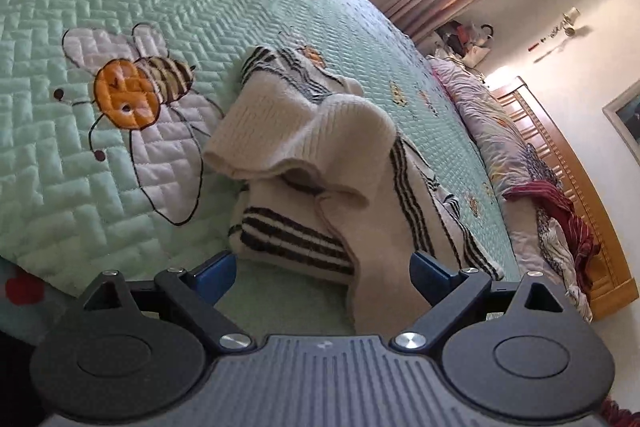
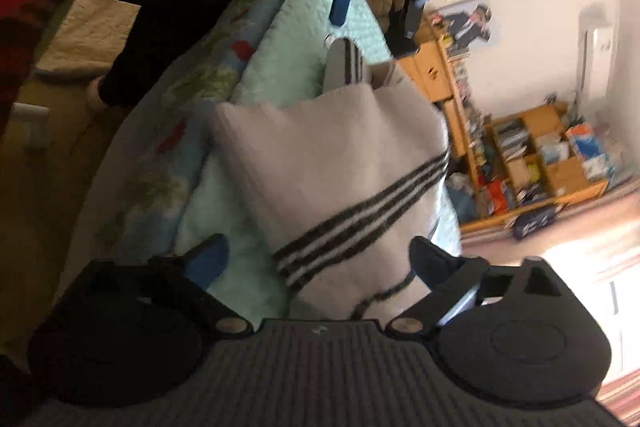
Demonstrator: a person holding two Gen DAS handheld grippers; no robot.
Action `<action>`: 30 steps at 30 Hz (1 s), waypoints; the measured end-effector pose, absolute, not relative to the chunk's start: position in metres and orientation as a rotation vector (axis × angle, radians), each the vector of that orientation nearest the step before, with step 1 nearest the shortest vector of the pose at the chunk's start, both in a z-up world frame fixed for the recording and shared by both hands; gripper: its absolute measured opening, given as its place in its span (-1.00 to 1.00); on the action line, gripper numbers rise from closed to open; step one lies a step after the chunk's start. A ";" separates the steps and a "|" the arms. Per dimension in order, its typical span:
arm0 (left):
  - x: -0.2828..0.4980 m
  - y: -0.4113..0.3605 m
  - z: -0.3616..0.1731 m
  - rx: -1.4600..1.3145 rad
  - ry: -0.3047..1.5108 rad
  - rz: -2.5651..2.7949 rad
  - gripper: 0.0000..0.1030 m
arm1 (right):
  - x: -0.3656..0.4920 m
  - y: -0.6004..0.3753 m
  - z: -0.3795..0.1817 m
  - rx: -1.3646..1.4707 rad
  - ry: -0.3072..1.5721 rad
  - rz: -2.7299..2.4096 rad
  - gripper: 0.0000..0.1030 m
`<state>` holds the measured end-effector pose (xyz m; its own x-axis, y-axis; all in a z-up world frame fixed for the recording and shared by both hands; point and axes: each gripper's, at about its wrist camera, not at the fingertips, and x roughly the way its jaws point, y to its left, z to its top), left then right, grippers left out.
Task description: Fold clothes
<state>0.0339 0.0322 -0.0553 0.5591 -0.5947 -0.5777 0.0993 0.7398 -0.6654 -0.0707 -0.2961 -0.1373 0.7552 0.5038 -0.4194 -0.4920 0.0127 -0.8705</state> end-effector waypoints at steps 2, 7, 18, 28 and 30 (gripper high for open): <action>0.035 0.030 -0.057 -0.617 0.903 -0.436 0.83 | -0.071 -0.292 -0.141 -1.353 -0.059 0.773 0.99; 0.038 0.028 -0.062 -0.612 0.932 -0.423 0.83 | -0.076 -0.287 -0.154 -1.403 -0.229 0.790 0.99; 0.039 0.032 -0.060 -0.613 0.929 -0.406 0.85 | -0.041 -0.287 -0.054 -0.939 -0.034 0.672 0.09; 0.036 0.030 -0.057 -0.593 0.924 -0.405 0.86 | -0.011 -0.297 -0.041 -0.763 0.214 0.716 -0.40; 0.035 0.032 -0.057 -0.605 0.922 -0.399 0.86 | -0.009 -0.300 -0.037 -0.668 0.251 0.732 -0.13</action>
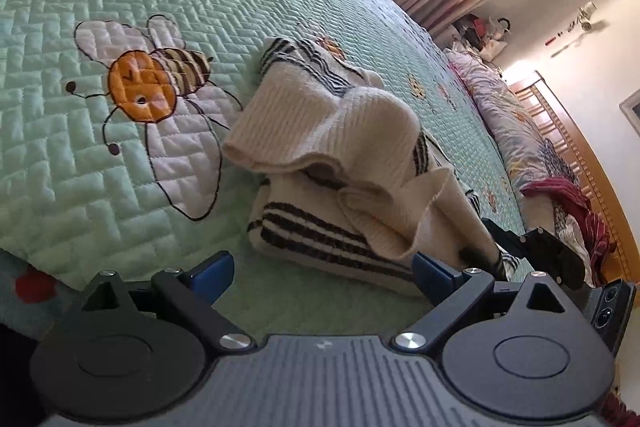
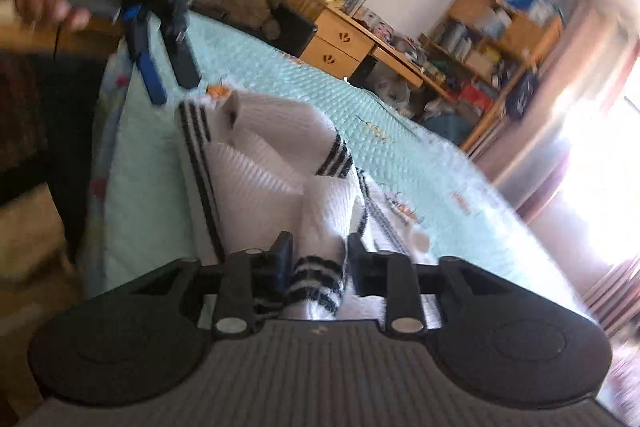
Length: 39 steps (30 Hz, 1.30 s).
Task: Fold clothes
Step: 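Pinch the folded edge with the right gripper and lay it flat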
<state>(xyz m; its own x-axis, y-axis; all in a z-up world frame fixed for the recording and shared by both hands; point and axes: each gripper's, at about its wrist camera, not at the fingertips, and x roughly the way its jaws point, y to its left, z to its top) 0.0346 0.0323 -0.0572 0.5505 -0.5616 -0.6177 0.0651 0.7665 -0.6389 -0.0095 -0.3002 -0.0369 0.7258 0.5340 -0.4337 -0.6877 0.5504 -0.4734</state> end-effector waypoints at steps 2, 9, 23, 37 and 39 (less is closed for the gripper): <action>0.033 0.033 -0.057 -0.608 0.922 -0.396 0.87 | 0.001 -0.305 -0.028 -0.532 0.331 0.759 0.36; 0.029 0.033 -0.059 -0.611 0.921 -0.391 0.89 | 0.028 -0.273 -0.014 -0.598 0.442 0.720 0.44; 0.023 0.029 -0.050 -0.527 0.874 -0.401 0.91 | 0.002 -0.240 -0.022 -0.928 0.488 0.671 -0.79; 0.024 0.009 -0.039 -0.333 0.830 -0.389 0.92 | -0.054 -0.419 -0.018 0.033 0.472 0.449 -0.80; 0.026 0.004 -0.042 -0.283 0.855 -0.387 0.92 | -0.056 -0.423 -0.029 0.050 0.478 0.436 -0.80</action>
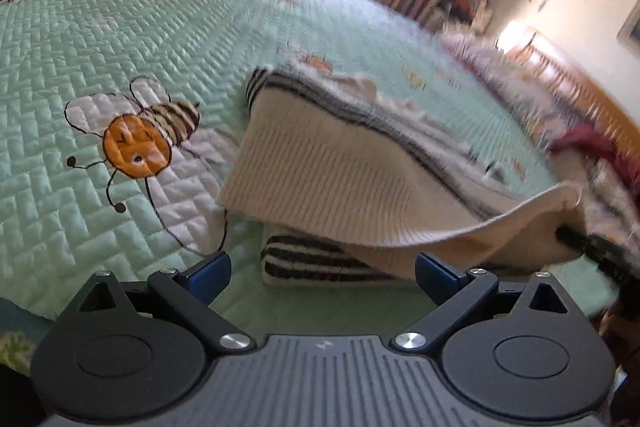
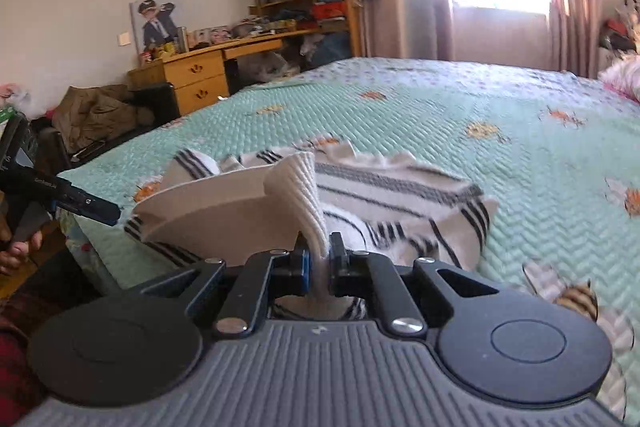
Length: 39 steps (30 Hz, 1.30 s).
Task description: Fold clothes
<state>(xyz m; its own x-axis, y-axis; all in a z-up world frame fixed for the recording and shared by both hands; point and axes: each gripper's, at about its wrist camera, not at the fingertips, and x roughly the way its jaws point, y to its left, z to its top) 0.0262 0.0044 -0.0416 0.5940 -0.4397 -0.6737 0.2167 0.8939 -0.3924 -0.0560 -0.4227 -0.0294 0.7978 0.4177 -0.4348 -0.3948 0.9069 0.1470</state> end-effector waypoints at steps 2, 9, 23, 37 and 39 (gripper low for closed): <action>0.027 0.005 -0.044 -0.260 0.864 -0.391 0.92 | -0.056 -0.422 -0.031 0.047 0.457 0.428 -0.80; 0.051 0.057 -0.047 -0.567 0.788 -0.417 0.91 | -0.049 -0.430 -0.037 0.091 0.462 0.420 -0.80; 0.139 0.088 -0.102 -0.681 0.836 -0.777 0.71 | -0.030 -0.439 -0.049 0.196 0.551 0.403 -0.77; 0.139 0.069 -0.107 -0.588 0.909 -0.862 -0.59 | -0.022 -0.440 -0.057 0.208 0.579 0.368 -0.74; 0.127 0.069 -0.094 -0.566 0.878 -0.818 -0.66 | -0.025 -0.437 -0.054 0.183 0.561 0.363 -0.74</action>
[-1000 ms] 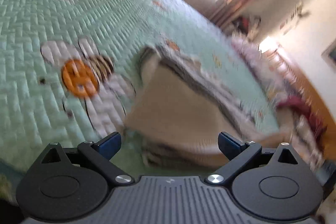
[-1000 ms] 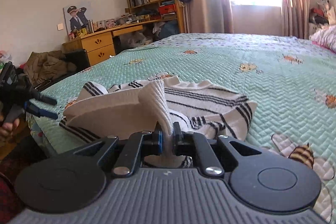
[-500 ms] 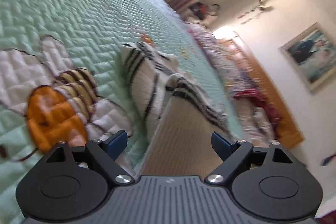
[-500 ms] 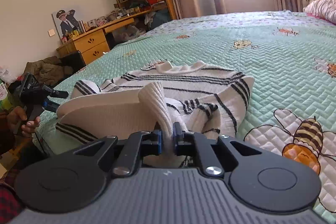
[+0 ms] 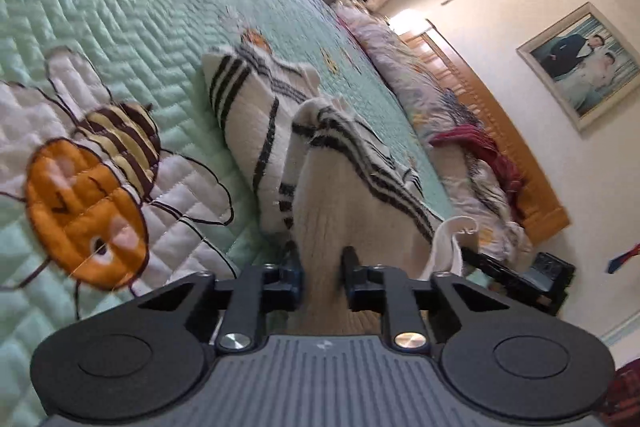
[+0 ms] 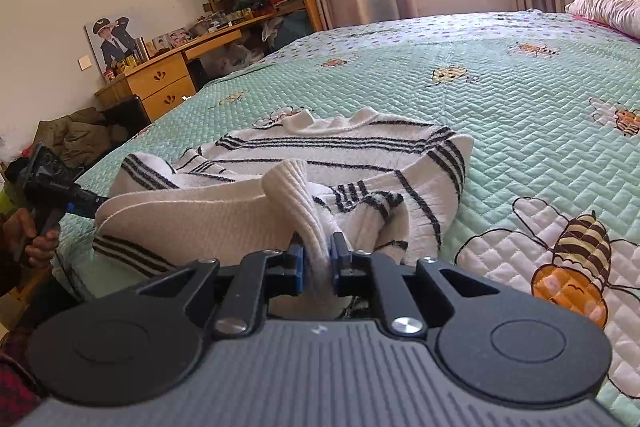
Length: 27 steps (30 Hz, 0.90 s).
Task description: Fold clothes
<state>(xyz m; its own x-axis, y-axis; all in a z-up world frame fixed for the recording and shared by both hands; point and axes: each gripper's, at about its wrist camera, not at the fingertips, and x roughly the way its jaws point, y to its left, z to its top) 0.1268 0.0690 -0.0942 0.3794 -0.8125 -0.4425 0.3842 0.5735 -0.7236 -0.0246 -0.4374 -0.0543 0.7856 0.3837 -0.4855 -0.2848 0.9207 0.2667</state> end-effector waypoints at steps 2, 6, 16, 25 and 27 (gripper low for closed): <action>0.114 0.067 -0.082 -0.548 0.857 -0.747 -0.71 | -0.027 -0.435 -0.052 0.159 0.544 0.357 -0.74; 0.089 0.059 -0.062 -0.592 0.837 -0.668 -0.75 | -0.037 -0.421 -0.040 0.052 0.464 0.347 -0.71; 0.060 0.059 -0.020 -0.861 0.702 -0.647 -0.82 | -0.058 -0.427 0.006 -0.025 0.220 0.306 -0.76; 0.052 0.054 -0.024 -0.841 0.760 -0.623 -0.84 | -0.043 -0.473 -0.006 0.125 0.277 0.330 -0.74; 0.055 0.056 -0.030 -0.845 0.773 -0.598 -0.84 | -0.046 -0.462 -0.012 0.053 0.318 0.394 -0.70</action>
<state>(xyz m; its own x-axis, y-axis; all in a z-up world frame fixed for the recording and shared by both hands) 0.0554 0.0558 -0.0300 0.5852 -0.7286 -0.3560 0.1610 0.5347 -0.8295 -0.0460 -0.4622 -0.0117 0.8749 0.3850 -0.2939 -0.3686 0.9229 0.1117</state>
